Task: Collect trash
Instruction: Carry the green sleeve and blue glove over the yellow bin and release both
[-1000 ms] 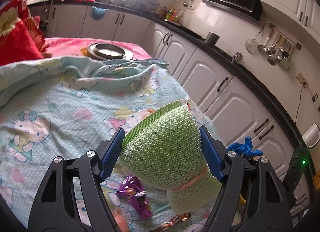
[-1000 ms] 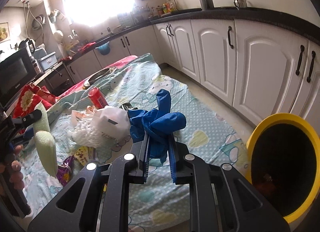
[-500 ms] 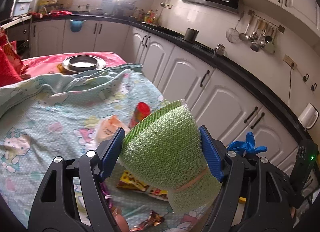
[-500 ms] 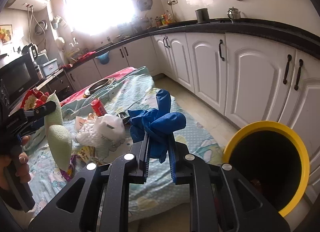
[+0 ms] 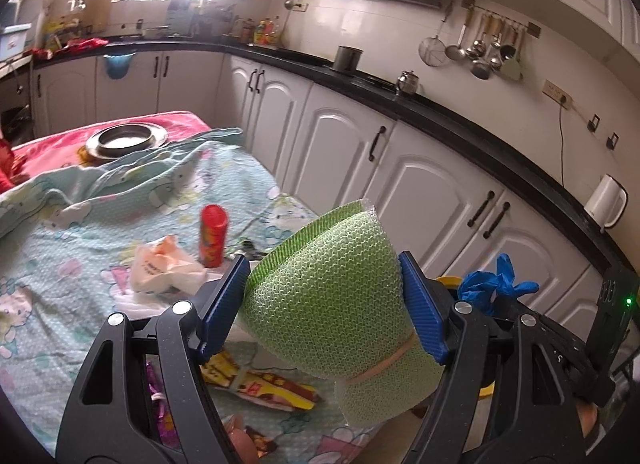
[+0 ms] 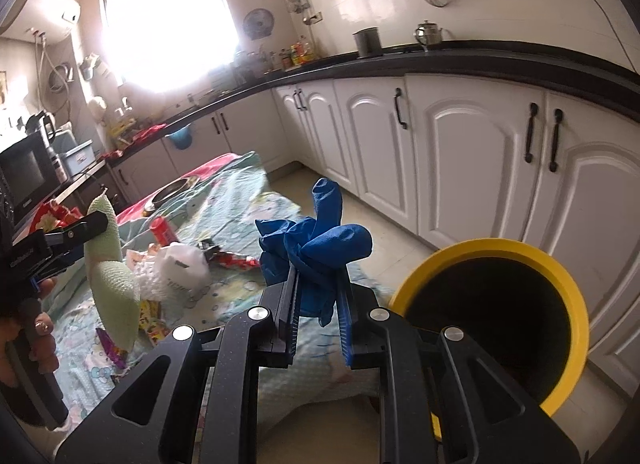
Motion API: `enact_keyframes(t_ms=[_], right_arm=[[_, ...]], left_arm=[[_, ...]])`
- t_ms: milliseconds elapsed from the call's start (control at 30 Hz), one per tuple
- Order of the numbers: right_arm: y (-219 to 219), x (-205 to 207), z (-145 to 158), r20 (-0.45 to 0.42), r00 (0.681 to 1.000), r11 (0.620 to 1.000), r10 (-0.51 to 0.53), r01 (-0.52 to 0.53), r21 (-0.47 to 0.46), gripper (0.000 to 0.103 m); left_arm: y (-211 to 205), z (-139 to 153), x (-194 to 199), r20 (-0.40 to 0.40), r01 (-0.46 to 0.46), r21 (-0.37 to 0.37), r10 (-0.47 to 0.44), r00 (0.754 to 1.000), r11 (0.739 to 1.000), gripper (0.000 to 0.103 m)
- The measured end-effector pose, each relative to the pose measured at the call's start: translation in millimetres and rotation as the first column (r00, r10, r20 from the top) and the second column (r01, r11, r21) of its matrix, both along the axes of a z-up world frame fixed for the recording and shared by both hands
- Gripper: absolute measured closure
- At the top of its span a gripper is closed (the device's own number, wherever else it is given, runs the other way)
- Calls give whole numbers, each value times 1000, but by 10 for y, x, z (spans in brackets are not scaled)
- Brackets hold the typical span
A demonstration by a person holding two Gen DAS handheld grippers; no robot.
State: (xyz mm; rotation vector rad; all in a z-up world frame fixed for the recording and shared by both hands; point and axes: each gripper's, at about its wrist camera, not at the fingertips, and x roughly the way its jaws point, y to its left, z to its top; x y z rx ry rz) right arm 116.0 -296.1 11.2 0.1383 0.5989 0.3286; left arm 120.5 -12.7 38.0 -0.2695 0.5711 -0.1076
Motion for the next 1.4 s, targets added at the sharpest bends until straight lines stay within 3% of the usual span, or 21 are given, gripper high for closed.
enact_keyframes(t_ms=[900,1400], right_arm=[[-1052,-226,-359,-69,962,963,-264,266,32,87],[-1315,-233,-537,-105,934,939,-340,344,15,86]], left_arm=[[-1269,-109,371,-1,191,81,-192,981,978,37],[-1917,-300,663,-19,253,137,-253,967,958,37]])
